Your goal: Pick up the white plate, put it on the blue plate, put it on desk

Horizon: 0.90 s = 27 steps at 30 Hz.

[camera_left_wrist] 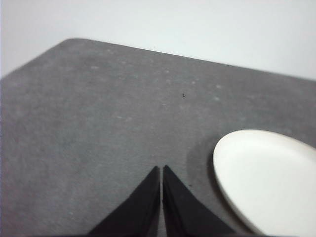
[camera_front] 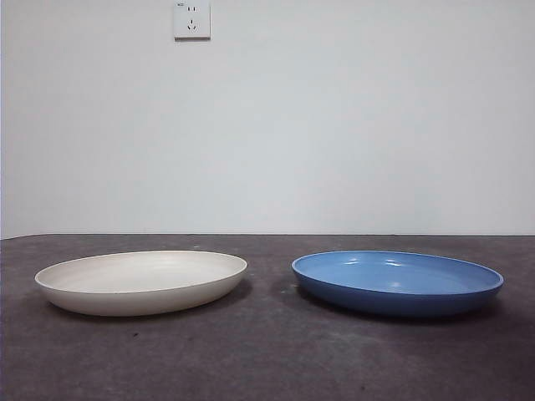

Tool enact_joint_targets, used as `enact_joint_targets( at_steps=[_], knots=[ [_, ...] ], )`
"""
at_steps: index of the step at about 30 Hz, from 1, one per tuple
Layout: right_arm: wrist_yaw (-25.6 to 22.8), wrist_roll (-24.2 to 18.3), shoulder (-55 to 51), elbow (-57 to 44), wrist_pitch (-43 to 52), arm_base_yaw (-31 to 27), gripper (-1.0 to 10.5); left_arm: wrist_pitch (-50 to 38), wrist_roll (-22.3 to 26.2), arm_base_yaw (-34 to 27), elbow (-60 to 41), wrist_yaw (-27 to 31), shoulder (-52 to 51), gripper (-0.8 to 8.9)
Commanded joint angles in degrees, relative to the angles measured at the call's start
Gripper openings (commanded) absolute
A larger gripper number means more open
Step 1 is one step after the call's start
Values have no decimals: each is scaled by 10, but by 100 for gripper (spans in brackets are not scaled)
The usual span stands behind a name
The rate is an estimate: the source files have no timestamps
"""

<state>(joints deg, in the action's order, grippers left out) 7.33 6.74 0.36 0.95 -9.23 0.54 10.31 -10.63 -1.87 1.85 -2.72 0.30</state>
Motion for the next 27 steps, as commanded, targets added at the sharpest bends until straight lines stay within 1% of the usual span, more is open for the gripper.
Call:
enact_joint_targets(
  at_steps=[1, 4, 8, 10, 13, 20, 22, 27],
  knots=[
    [2, 55, -2, -2, 5, 0, 8, 4, -74, -2, -12, 1, -1, 9],
    [4, 86, -2, -2, 5, 0, 8, 4, -116, -2, -12, 1, -1, 9],
    [33, 118, -2, -1, 24, 0, 8, 9, -157, -2, -3, -3, -1, 9],
    [35, 138, -2, 5, 32, 0, 8, 12, -166, -2, 8, -15, -1, 9],
    [31, 143, -1, 28, 27, 0, 8, 21, -182, -2, 32, -33, -1, 9],
    [31, 138, 7, 119, -18, 0, 8, 76, -178, -1, 117, -39, 19, 10],
    [31, 134, 18, 151, -35, 0, 8, 98, -165, -1, 147, -43, 34, 10],
    [35, 109, 72, 245, -94, 0, 8, 151, -113, -1, 230, -83, 94, 10]
  ],
)
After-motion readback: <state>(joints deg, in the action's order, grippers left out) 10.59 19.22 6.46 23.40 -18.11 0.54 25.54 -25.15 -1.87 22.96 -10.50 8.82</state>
